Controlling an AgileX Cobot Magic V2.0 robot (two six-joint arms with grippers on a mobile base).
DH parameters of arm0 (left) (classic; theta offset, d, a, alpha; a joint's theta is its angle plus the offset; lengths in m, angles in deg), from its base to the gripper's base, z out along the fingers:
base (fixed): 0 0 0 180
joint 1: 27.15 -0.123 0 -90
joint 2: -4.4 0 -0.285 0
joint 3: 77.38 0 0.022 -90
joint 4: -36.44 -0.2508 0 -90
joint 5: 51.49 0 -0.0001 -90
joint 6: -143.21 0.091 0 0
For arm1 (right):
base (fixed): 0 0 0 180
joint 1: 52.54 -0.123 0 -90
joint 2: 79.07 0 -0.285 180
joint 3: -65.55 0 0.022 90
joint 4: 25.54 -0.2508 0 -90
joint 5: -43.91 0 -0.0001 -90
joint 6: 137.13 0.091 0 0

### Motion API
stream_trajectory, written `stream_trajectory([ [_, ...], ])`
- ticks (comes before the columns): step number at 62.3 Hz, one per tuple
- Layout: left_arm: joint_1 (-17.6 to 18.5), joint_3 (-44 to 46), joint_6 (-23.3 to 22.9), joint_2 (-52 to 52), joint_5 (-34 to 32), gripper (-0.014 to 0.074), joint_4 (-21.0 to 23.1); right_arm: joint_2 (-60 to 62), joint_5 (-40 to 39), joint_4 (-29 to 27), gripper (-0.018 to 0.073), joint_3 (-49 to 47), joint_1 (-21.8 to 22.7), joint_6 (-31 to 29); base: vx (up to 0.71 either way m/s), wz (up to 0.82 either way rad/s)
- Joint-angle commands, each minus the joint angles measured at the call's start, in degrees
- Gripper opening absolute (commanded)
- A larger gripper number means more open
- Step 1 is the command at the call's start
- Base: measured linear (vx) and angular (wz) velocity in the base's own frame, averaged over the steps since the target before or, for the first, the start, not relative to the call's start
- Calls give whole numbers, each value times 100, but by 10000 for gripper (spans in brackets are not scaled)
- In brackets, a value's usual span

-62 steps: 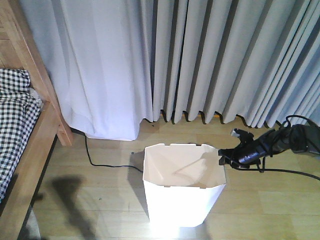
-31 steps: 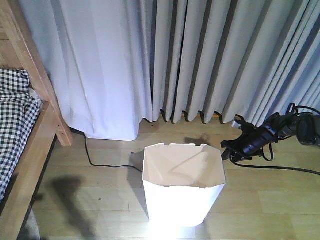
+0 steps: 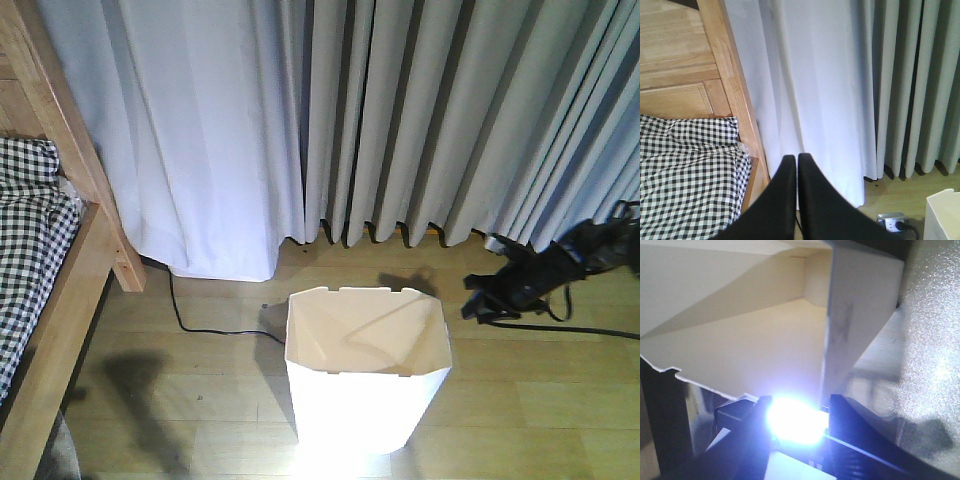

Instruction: Move trash bin to bedside with robot

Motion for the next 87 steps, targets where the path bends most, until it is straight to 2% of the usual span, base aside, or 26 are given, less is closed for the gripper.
stream_trajectory([
  [1,35,-165,-46,58,-420,-6,3,867,-363,-431,239,662,234,-569,0,0],
  [7,35,-165,-46,58,-420,-6,3,1672,-1477,-691,237,1745,428,-961,0,0],
  [12,35,-165,-46,58,-420,-6,3,2490,-2479,-665,238,2589,465,-1295,0,0],
  [19,35,-165,-46,58,-420,-6,3,3524,-3272,-676,238,3362,445,-1554,0,0],
  [36,35,-165,-46,58,-420,-6,3,5820,-2984,-639,241,4125,364,-1574,0,0],
  [50,35,-165,-46,58,-420,-6,3,7696,-2984,-692,241,4672,28,-1498,0,0],
  [61,35,-165,-46,58,-420,-6,3,9207,-2990,-1049,241,5156,-280,-1484,0,0],
  [68,35,-165,-46,58,-420,-6,3,10057,-2784,-1260,241,5426,-294,-1484,0,0],
  [87,35,-165,-46,58,-420,-6,3,12744,-2534,-1349,241,6547,-288,-1525,0,0],
])
